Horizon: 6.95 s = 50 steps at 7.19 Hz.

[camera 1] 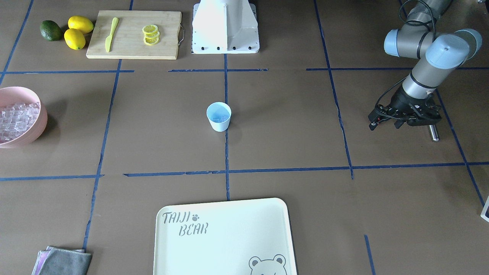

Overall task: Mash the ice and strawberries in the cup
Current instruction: 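Move the left gripper down over the red strawberry and grasp it, then carry the strawberry with the left gripper over the light-blue cup, then open the left gripper to drop the strawberry into the cup, then withdraw the left gripper back toward the metal muddler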

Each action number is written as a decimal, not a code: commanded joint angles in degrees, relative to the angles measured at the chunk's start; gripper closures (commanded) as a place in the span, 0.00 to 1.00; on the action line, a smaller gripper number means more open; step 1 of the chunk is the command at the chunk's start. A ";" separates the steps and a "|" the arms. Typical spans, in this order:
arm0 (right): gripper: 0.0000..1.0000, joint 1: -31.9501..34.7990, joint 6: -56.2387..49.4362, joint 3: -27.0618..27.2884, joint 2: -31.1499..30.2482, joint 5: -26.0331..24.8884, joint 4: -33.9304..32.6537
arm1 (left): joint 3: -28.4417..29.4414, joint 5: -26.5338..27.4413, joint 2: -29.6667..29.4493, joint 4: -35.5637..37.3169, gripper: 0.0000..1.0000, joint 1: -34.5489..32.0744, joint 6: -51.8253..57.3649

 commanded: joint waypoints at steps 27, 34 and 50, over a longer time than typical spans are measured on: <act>0.01 7.02 -11.04 -5.37 -7.08 0.10 4.19 | 4.26 3.82 -47.20 28.64 0.98 18.16 -30.92; 0.01 7.02 -9.97 -4.85 -6.38 0.10 4.27 | 6.99 4.17 -48.43 28.63 0.22 18.16 -30.05; 0.01 7.02 -7.34 -4.41 -5.85 0.01 4.45 | -19.38 -7.51 -7.52 46.24 0.00 -11.60 29.25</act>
